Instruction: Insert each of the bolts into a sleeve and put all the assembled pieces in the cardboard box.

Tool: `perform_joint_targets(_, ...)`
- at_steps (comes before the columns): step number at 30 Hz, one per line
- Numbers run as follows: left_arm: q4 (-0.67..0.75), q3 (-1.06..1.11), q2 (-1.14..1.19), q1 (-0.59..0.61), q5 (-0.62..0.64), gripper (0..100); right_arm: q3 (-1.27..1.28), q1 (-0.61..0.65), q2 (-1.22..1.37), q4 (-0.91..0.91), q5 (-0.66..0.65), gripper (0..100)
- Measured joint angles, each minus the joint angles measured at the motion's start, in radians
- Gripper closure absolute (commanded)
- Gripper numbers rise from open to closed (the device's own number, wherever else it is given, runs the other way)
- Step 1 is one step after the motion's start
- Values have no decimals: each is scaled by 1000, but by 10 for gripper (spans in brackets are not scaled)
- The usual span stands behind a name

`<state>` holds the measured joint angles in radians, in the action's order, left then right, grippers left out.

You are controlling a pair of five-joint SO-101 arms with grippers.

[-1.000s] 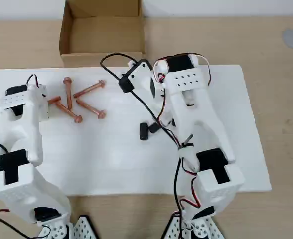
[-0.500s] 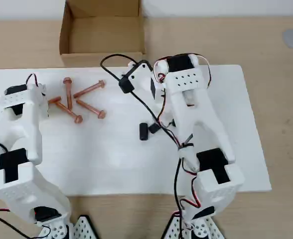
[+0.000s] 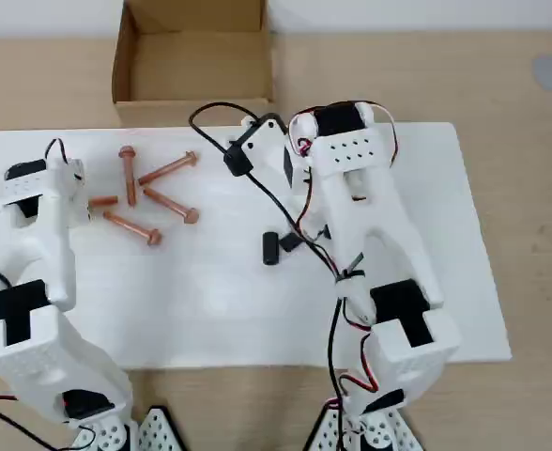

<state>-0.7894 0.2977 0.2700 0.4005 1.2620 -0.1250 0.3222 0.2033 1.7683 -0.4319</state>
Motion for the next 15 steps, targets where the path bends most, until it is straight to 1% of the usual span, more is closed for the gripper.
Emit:
perform_joint_targets(4,-9,-9,2,0,0,993,0,0,0,0,0,986)
perform_joint_targets(8,-95,-89,32,2,-35,993,0,0,0,0,0,986)
perform_joint_targets(11,-213,-189,48,3,-101,993,0,0,0,0,0,986)
perform_joint_targets(13,-327,-273,54,15,-152,993,0,0,0,0,0,986)
perform_joint_targets(15,-462,-387,54,3,-229,993,0,0,0,0,3,986)
